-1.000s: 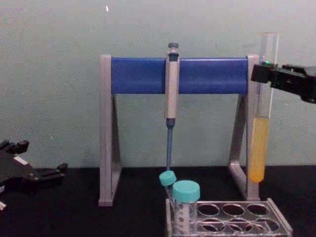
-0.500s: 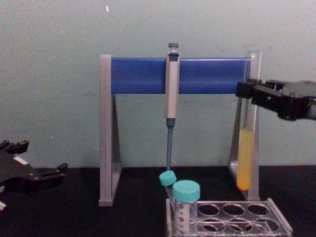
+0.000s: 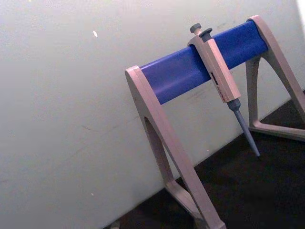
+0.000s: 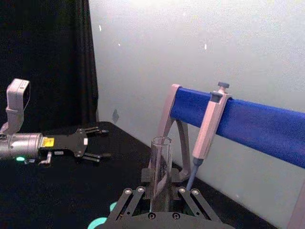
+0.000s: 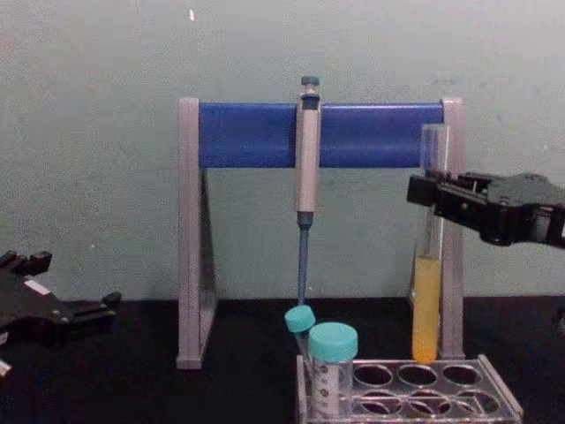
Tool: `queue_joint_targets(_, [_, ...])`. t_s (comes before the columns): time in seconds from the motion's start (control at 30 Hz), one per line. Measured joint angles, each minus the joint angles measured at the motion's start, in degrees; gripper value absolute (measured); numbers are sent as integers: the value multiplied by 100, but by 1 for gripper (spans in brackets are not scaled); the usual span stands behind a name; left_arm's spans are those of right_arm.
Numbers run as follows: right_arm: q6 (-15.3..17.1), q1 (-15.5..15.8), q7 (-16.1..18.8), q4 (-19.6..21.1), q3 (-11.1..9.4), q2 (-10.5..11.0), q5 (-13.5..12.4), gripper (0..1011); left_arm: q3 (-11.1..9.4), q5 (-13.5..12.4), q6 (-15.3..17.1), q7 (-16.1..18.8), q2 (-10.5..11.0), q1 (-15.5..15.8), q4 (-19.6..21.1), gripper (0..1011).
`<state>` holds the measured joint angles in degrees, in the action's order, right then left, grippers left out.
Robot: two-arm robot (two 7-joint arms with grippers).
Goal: Pick up the test tube from the test tube rack, shake it, then place it back into the test tube rack.
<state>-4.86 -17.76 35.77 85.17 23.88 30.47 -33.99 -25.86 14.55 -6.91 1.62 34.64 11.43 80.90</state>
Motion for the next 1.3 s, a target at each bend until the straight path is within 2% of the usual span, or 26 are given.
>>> queue_joint_targets(0.57, [-40,-167,186,-517,152,-166,65,234,0,0,0,0,0,0,0,1001])
queue_joint_targets(1.3, [37,-266,211,-833,272,-248,217,234,0,0,0,0,0,0,0,1001])
